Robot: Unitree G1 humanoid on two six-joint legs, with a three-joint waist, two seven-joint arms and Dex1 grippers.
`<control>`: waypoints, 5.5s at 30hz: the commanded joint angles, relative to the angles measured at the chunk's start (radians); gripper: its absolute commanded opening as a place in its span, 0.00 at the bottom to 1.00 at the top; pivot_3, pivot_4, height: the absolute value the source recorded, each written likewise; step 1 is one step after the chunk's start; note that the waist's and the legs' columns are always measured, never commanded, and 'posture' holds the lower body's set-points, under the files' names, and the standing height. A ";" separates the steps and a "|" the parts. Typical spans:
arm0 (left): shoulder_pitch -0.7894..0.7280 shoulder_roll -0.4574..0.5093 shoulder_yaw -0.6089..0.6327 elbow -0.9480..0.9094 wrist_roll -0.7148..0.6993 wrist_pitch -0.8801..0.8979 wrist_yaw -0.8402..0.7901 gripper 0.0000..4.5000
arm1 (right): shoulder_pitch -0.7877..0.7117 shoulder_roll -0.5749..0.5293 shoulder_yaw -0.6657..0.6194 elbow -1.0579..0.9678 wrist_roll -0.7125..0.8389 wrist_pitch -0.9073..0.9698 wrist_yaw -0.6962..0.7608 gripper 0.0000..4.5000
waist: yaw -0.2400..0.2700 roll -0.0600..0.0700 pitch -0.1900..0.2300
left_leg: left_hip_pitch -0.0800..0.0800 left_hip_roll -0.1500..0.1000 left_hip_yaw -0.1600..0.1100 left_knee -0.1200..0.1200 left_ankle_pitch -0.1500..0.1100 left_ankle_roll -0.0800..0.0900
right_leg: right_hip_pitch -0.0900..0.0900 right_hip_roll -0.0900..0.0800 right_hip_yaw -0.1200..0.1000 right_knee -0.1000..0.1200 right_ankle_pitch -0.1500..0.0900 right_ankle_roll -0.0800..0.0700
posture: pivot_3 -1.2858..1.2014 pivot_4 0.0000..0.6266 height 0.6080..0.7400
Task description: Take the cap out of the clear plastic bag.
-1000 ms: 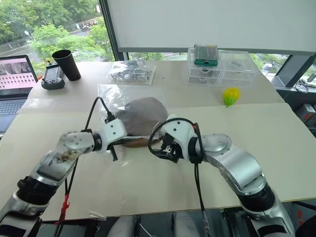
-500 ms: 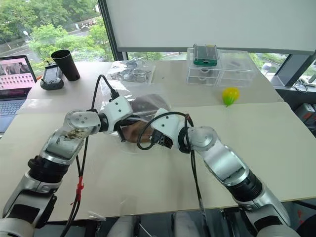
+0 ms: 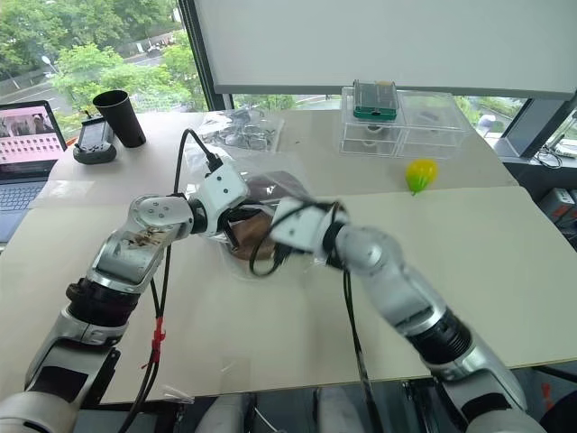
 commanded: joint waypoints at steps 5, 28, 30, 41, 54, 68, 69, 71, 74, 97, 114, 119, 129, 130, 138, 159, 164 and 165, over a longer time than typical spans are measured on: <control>0.002 -0.008 0.024 -0.020 -0.002 0.000 0.017 0.01 | -0.040 0.084 -0.160 -0.224 0.283 0.098 0.128 0.66 | -0.001 0.000 0.000 | 0.000 0.000 -0.001 -0.001 -0.001 0.001 | 0.000 0.000 -0.001 0.000 0.003 -0.005 | 0.52 0.24 1.00; -0.055 -0.088 0.163 -0.025 -0.097 0.116 0.113 0.01 | 0.076 -0.017 0.170 0.120 -0.153 -0.305 0.115 0.66 | 0.000 0.000 0.000 | 0.001 0.000 0.000 0.002 -0.001 0.001 | 0.002 0.000 0.000 0.000 0.000 0.001 | 0.52 0.24 1.00; -0.052 -0.088 0.164 -0.024 -0.097 0.112 0.116 0.01 | 0.079 -0.021 0.193 0.146 -0.204 -0.334 0.118 0.66 | -0.001 0.000 0.000 | 0.001 0.000 0.000 0.002 -0.001 0.001 | 0.002 0.000 0.000 0.000 0.000 0.000 | 0.52 0.24 1.00; -0.033 -0.099 0.167 -0.045 -0.106 0.123 0.138 0.01 | 0.086 0.025 0.247 0.265 -0.409 -0.362 0.100 0.66 | -0.001 0.000 0.000 | 0.002 -0.001 0.000 0.002 -0.001 0.001 | 0.002 0.000 0.000 0.000 0.000 0.000 | 0.52 0.24 1.00; -0.029 -0.092 0.157 -0.055 -0.115 0.133 0.154 0.01 | 0.068 0.190 0.212 0.454 -0.541 -0.303 -0.022 0.66 | -0.002 0.000 0.000 | 0.002 -0.001 0.000 0.002 -0.001 0.001 | 0.002 0.000 0.000 0.000 0.004 -0.005 | 0.52 0.24 1.00; -0.026 -0.087 0.156 -0.065 -0.123 0.137 0.160 0.00 | 0.116 0.226 0.185 0.420 -0.543 -0.273 -0.031 0.01 | -0.003 0.000 0.000 | 0.002 -0.001 0.000 0.002 -0.001 0.001 | 0.002 0.000 0.000 0.001 0.004 -0.005 | 0.52 0.24 1.00; -0.026 -0.086 0.156 -0.065 -0.123 0.136 0.160 0.00 | 0.116 0.228 0.177 0.418 -0.541 -0.268 -0.035 0.01 | -0.003 0.000 0.000 | 0.002 -0.001 0.000 0.002 -0.001 0.001 | 0.002 0.000 0.000 0.001 0.004 -0.005 | 0.52 0.24 1.00; -0.024 -0.084 0.155 -0.064 -0.121 0.134 0.160 0.00 | 0.116 0.234 0.162 0.412 -0.531 -0.261 -0.039 0.01 | -0.002 0.000 0.000 | 0.002 -0.001 0.000 0.002 -0.001 0.001 | 0.002 0.000 0.000 0.001 0.004 -0.005 | 0.52 0.24 1.00; -0.024 -0.082 0.153 -0.066 -0.121 0.136 0.158 0.00 | 0.105 0.275 0.098 0.363 -0.471 -0.229 -0.034 0.01 | -0.004 0.000 0.000 | 0.002 -0.001 0.000 0.002 -0.001 0.001 | 0.002 0.000 0.000 0.001 0.004 -0.005 | 0.52 0.24 1.00; -0.017 -0.065 0.146 -0.059 -0.128 0.132 0.129 0.00 | 0.215 0.096 -0.104 0.040 -0.139 -0.182 0.195 0.01 | 0.000 0.000 0.000 | 0.002 -0.001 0.000 0.002 -0.001 0.001 | 0.002 -0.001 0.000 0.000 0.004 -0.004 | 0.52 0.24 1.00; -0.017 -0.064 0.144 -0.045 -0.124 0.119 0.120 0.00 | 0.205 0.033 -0.319 -0.262 0.388 0.289 0.333 0.01 | 0.003 0.000 0.000 | 0.002 -0.001 0.000 0.002 -0.001 0.001 | 0.003 -0.001 0.000 0.000 0.004 -0.004 | 0.52 0.24 1.00; -0.013 -0.061 0.146 -0.051 -0.124 0.120 0.121 0.00 | 0.228 -0.073 -0.405 -0.236 0.475 0.298 0.363 0.01 | 0.004 0.000 0.000 | 0.001 -0.001 0.000 0.002 -0.001 0.001 | 0.003 -0.001 0.000 0.000 0.004 -0.004 | 0.52 0.24 1.00; -0.009 -0.055 0.149 -0.058 -0.125 0.124 0.121 0.00 | 0.199 -0.182 -0.592 -0.257 0.783 0.431 0.388 0.01 | 0.003 0.000 0.000 | 0.001 -0.001 0.000 0.002 -0.001 0.001 | 0.003 -0.001 0.000 0.000 0.000 0.003 | 0.52 0.24 1.00; -0.009 -0.055 0.148 -0.059 -0.125 0.124 0.121 0.00 | 0.178 -0.176 -0.623 -0.241 0.833 0.453 0.373 0.01 | 0.003 0.000 0.000 | 0.001 -0.001 0.000 0.002 -0.001 0.001 | 0.003 -0.001 0.000 0.000 0.000 0.003 | 0.52 0.24 1.00; -0.010 -0.056 0.150 -0.058 -0.125 0.124 0.123 0.00 | 0.079 -0.183 -0.730 -0.135 1.013 0.498 0.256 0.01 | 0.004 0.000 0.000 | 0.001 -0.001 0.000 0.002 -0.001 0.001 | 0.003 -0.001 0.000 -0.001 -0.001 0.003 | 0.52 0.24 1.00; -0.003 -0.056 0.154 -0.068 -0.127 0.129 0.131 0.00 | -0.203 -0.090 -0.753 0.239 0.989 0.271 -0.110 0.01 | -0.001 0.000 0.000 | -0.001 -0.001 0.002 0.002 -0.001 0.002 | 0.001 -0.001 0.001 -0.001 0.004 -0.004 | 0.52 0.24 1.00; 0.000 -0.055 0.157 -0.072 -0.127 0.131 0.135 0.00 | -0.286 -0.042 -0.762 0.335 0.966 0.224 -0.163 0.01 | -0.002 0.000 0.000 | -0.002 -0.001 0.002 0.002 -0.001 0.002 | 0.000 -0.001 0.001 -0.001 0.004 -0.004 | 0.52 0.24 1.00; 0.001 -0.055 0.157 -0.072 -0.127 0.131 0.136 0.00 | -0.300 -0.034 -0.773 0.350 0.980 0.228 -0.170 0.01 | -0.001 0.000 0.000 | -0.002 -0.001 0.002 0.002 -0.001 0.002 | 0.000 -0.001 0.001 -0.001 0.004 -0.004 | 0.52 0.24 1.00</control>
